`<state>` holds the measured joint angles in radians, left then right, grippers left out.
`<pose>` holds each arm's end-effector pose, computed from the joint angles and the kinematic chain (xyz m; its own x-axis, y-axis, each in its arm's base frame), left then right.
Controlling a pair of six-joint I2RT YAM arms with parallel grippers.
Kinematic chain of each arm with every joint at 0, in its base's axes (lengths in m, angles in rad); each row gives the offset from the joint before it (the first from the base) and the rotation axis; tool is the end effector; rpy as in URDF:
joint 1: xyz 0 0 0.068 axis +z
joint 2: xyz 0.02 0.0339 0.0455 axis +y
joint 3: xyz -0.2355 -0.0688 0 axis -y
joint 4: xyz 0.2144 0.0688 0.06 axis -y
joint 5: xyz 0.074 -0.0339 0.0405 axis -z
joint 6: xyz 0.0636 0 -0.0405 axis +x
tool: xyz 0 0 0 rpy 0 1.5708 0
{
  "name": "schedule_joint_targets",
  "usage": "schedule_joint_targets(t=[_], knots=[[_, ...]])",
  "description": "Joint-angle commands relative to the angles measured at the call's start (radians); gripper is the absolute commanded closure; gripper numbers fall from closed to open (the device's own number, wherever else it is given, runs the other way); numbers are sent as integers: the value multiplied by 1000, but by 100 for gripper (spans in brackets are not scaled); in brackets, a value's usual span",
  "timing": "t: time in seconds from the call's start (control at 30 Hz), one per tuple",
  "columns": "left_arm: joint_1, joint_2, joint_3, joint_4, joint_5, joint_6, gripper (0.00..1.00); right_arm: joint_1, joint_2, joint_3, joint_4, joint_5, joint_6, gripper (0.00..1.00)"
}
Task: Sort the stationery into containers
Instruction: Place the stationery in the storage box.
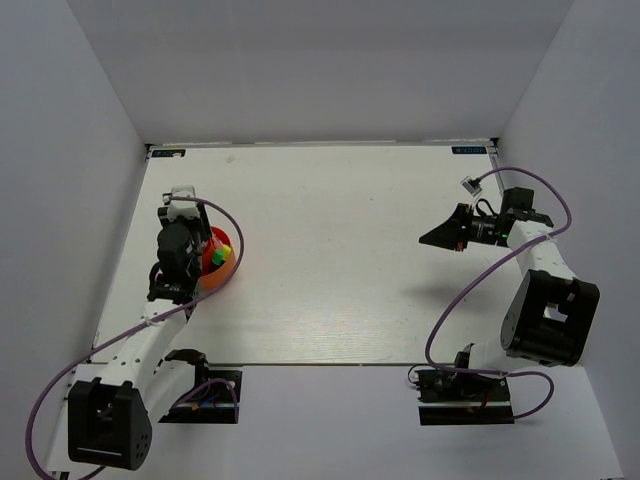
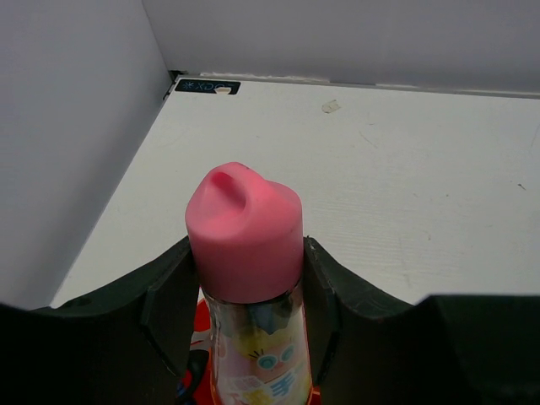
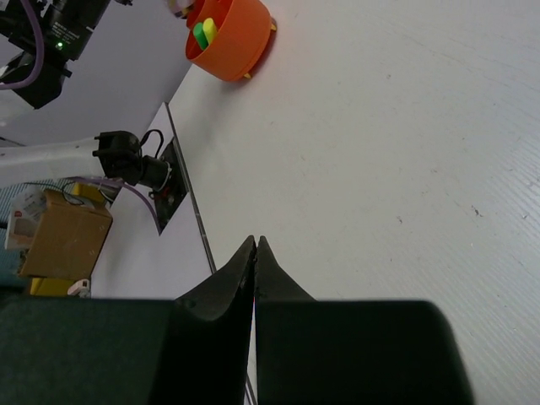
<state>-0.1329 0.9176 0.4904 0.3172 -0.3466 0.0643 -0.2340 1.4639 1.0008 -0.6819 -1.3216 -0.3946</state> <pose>0.2307 -0.0090 0.2516 -0.1221 0.0773 -0.9895 -0.2026 0.9740 0.1011 0.2580 0.0019 0.2239 -0.6901 0.0670 -0.7206 -0.6472 0.3883 0.6560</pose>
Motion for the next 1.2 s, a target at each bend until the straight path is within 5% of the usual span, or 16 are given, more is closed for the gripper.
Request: schedule_joint_targets(t=[0.0,0.97,1.13,1.17], knots=[[4,0,4,106,11,25,100,7,1,41,-34,-56,-73,100],[3,96,-119,309,-60,48,100,7,39,78,-165,-85,-205,100],[-4,86,-141,295,-78,26,90,7,49,98,-221,-94,-247,89],[-7,81,-141,292,-83,22,81,5,49,99,-225,-99,-265,88]])
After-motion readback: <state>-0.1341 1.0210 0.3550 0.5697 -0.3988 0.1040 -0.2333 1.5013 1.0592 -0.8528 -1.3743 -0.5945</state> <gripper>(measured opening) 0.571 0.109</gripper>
